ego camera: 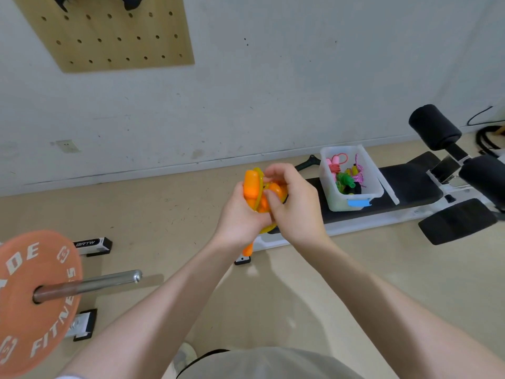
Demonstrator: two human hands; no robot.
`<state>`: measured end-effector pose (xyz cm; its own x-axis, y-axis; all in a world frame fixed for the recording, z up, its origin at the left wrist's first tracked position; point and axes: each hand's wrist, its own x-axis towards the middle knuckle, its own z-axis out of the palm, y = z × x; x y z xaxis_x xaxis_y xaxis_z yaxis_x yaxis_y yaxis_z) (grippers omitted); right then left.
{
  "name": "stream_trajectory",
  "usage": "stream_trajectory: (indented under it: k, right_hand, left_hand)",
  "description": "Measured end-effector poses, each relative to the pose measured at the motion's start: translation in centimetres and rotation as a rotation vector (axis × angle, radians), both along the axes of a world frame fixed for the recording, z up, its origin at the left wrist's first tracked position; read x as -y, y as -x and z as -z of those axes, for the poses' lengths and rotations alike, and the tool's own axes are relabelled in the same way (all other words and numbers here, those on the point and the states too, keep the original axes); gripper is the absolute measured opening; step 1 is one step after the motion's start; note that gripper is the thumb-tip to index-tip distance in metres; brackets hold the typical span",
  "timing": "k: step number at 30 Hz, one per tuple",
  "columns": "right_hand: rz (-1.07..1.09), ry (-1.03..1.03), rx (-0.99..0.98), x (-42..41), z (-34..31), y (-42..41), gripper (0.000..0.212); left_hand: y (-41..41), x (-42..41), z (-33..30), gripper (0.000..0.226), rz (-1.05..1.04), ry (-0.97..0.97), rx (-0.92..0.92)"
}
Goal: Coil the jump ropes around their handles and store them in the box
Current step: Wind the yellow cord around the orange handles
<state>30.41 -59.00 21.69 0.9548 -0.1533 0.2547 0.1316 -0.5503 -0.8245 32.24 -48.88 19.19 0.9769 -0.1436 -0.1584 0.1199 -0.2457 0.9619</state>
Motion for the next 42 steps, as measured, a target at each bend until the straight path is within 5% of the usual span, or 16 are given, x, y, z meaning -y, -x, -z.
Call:
stream_trajectory:
  k: [3,8,15,23,26,30,33,37,42]
  right_hand:
    - [-0.067,0.037,0.066,0.5,-0.1,-0.3,0.026]
    - [-0.292,0.085,0.172,0.9,-0.3,-0.1,0.025]
    - [-0.372,-0.253,0.097,1.0,-1.0,0.2,0.035]
    - [-0.432,-0.506,0.075,1.1,-1.3,0.0,0.041]
    - [-0.436,-0.565,0.058,1.2,-1.6,-0.2,0.043]
    - [-0.303,-0.177,0.141,0.7,-1.3,-0.2,0.019]
    - [0.01,0.178,0.319,-0.1,-1.0,0.1,0.023]
    - [0.047,0.195,0.278,-0.9,-2.4,-0.1,0.021]
    - [0.034,0.333,0.205,-2.4,-4.0,-0.7,0.015]
  left_hand:
    - [0.8,0.0,-0.2,0.029,0.141,0.212,-0.023]
    - [1.3,-1.1,0.3,0.033,0.21,0.741,-0.307]
    - [2.5,-0.3,-0.4,0.016,0.066,0.678,-0.205]
    - [2.9,0.2,-0.9,0.035,0.012,0.832,-0.245]
    - [2.9,0.9,-1.1,0.021,-0.091,0.865,-0.265]
    - [2.1,1.3,-1.6,0.017,-0.271,0.815,-0.278]
    - [0.8,0.5,-2.0,0.023,-0.374,0.594,0.026]
    - [-0.4,-0.6,-2.6,0.017,-0.37,0.101,0.426]
    - [-1.7,-1.3,-2.7,0.013,-0.43,0.017,0.548]
